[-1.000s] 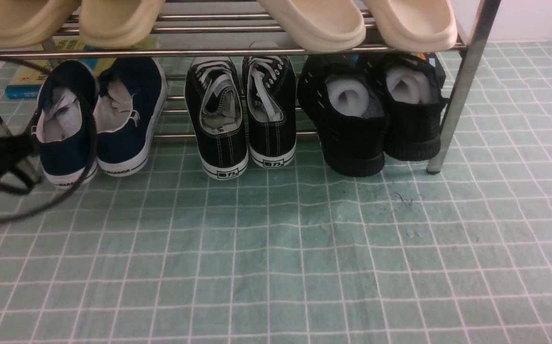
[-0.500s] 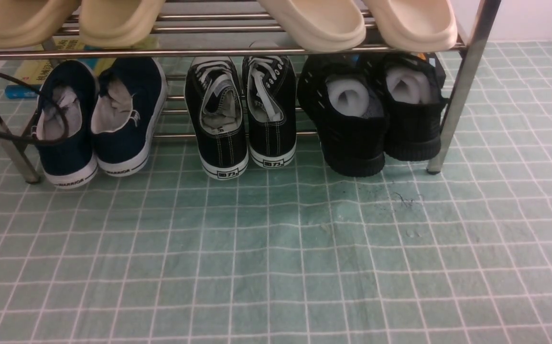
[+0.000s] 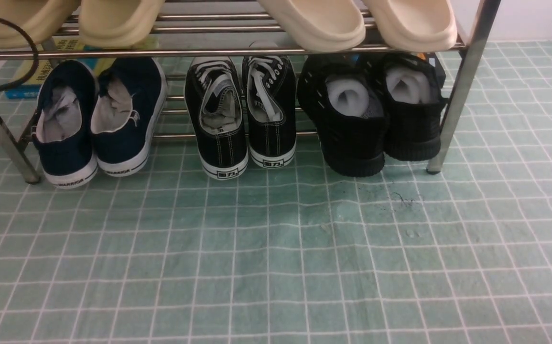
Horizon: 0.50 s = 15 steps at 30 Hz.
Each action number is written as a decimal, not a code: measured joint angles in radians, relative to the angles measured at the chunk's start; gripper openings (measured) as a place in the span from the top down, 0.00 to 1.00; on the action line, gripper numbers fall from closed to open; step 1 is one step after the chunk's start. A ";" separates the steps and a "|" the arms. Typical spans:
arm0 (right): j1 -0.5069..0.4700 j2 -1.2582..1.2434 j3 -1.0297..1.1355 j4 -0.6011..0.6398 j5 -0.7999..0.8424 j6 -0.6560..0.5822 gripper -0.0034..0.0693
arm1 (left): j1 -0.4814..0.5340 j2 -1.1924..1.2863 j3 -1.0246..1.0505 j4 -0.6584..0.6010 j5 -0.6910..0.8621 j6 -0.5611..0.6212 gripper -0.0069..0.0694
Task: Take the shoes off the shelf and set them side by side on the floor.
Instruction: 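Grasp the leftmost shoe on the bottom shelf of the shoe rack with the left gripper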
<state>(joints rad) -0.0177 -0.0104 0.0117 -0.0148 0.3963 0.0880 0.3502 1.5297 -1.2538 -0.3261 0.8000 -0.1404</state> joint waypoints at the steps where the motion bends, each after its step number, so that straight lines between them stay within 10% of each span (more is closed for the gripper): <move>1: 0.000 0.000 0.000 0.000 0.000 0.000 0.62 | -0.007 0.000 0.000 -0.005 -0.025 0.000 0.81; 15: 0.000 0.000 0.000 0.000 -0.001 0.000 0.62 | -0.193 0.098 0.000 0.069 -0.277 -0.022 0.38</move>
<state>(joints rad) -0.0177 -0.0104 0.0117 -0.0148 0.3956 0.0880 0.1571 1.6280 -1.2538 -0.2566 0.5229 -0.1624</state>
